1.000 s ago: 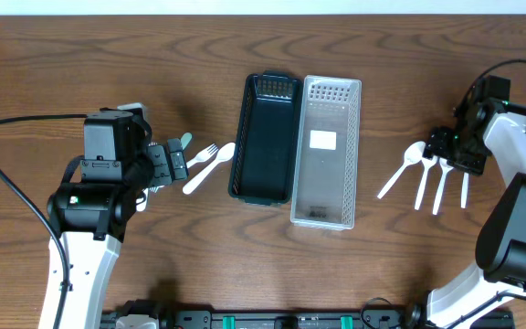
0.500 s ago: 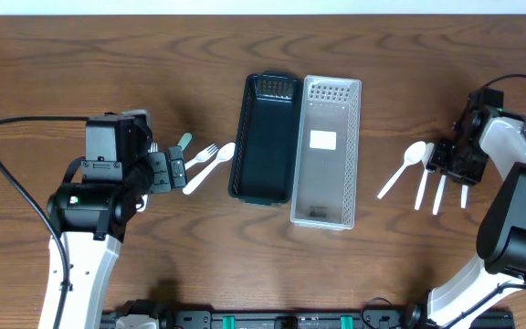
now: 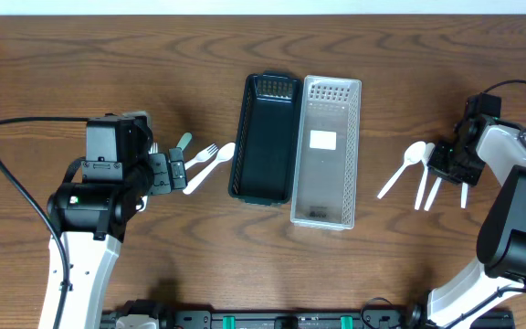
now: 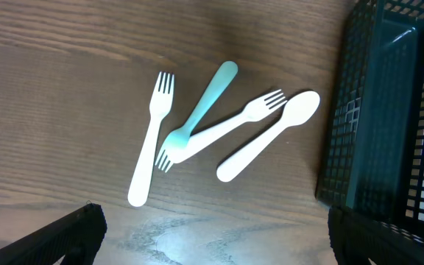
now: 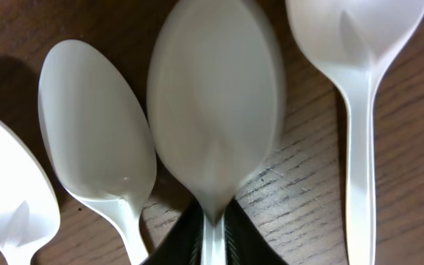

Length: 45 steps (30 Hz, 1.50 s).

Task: Pack container
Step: 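Carry the spoons with the right gripper into the clear basket and release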

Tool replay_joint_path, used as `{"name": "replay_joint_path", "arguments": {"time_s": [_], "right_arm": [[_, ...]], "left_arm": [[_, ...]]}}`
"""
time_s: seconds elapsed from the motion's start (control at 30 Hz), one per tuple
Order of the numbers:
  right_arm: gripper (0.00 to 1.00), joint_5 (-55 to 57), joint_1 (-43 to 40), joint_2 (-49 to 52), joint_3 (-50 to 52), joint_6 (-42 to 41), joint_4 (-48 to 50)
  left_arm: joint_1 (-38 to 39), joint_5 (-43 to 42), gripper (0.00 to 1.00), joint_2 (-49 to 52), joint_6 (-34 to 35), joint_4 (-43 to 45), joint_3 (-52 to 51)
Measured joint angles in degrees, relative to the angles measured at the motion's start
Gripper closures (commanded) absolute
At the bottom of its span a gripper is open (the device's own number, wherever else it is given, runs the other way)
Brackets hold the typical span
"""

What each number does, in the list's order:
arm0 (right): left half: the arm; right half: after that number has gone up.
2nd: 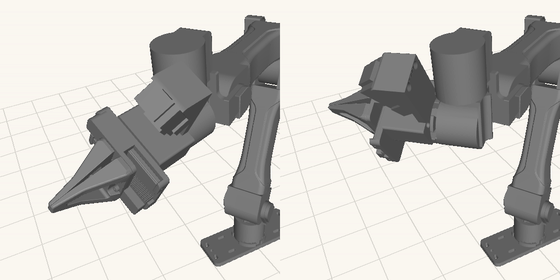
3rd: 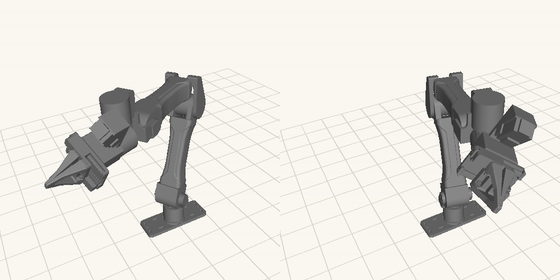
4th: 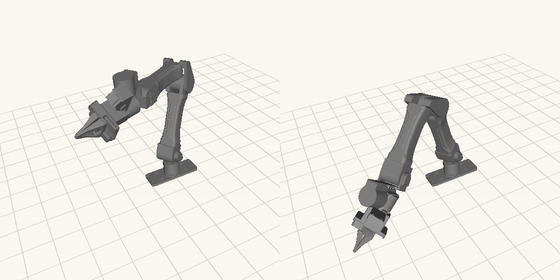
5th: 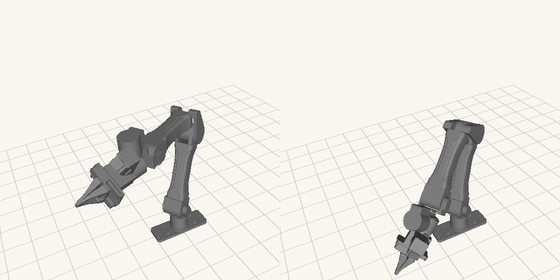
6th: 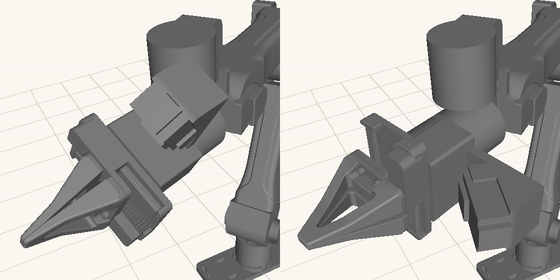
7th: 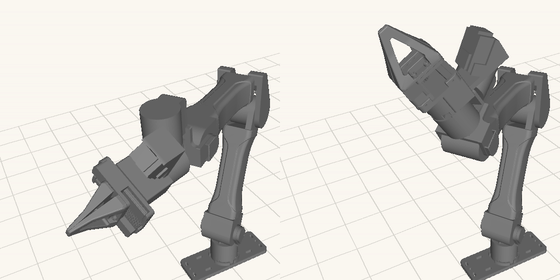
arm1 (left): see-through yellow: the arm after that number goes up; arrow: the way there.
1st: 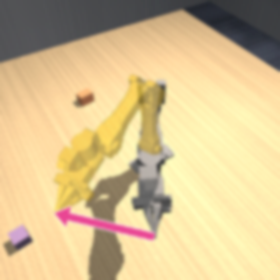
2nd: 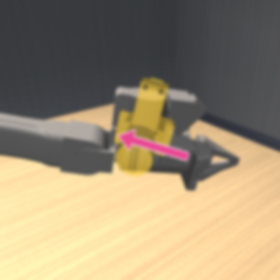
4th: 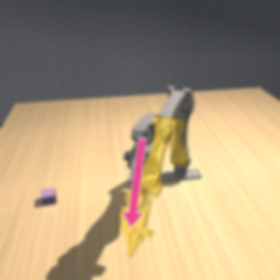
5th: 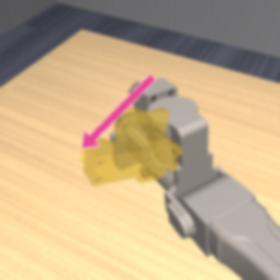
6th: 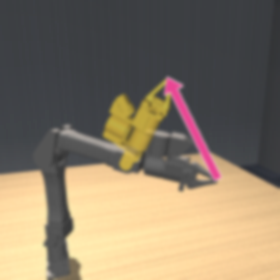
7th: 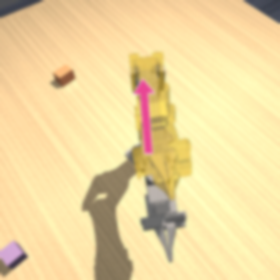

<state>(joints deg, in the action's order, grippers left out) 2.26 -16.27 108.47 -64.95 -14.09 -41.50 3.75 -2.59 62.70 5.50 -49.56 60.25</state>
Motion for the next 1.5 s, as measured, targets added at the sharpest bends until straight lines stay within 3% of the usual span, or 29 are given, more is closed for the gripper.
{"name": "replay_joint_path", "arguments": {"time_s": [0.3,0.5,0.7,0.87,1.07,1.1,1.17,1.23,1.5], "right_arm": [[0.99,1.18,0.0,-2.29,0.2,-0.37,-5.01],[0.99,-4.5,2.32,-17.29,-2.43,-0.37,-7.48],[0.99,-14.14,12.85,-29.05,-5.2,-2.4,-2.25],[0.99,-15.52,24.57,-25.24,-5.16,-6.91,2.71],[0.98,-14.36,34.69,-12.98,-5.05,-10.21,9.31],[0.91,-14.21,35.41,-11.5,-5.05,-10.36,9.84],[0.66,-13.97,36.52,-8.15,-4.72,-11.17,10.64],[0.56,-13.57,36.61,-6.58,-4.24,-11.1,10.51],[0.43,-9.73,32.87,-13.0,-4.26,-7.96,5.27]], "left_arm": [[0.0,-0.02,0.02,0.0,0.0,-0.13,0.0],[0.0,-0.02,0.02,0.0,-0.02,-0.15,0.0],[0.0,0.0,0.02,0.0,0.0,-0.2,0.0],[0.0,-0.02,0.02,0.0,0.0,-0.26,0.0],[0.0,0.0,0.02,0.0,-0.02,-0.35,0.0],[0.0,0.0,0.02,0.0,0.0,-0.33,0.0],[0.0,0.0,0.02,0.0,0.0,-0.35,0.0],[0.0,0.0,0.02,0.0,-0.02,-0.35,0.0],[0.0,-0.02,0.02,0.0,-0.02,-0.39,0.0]]}}
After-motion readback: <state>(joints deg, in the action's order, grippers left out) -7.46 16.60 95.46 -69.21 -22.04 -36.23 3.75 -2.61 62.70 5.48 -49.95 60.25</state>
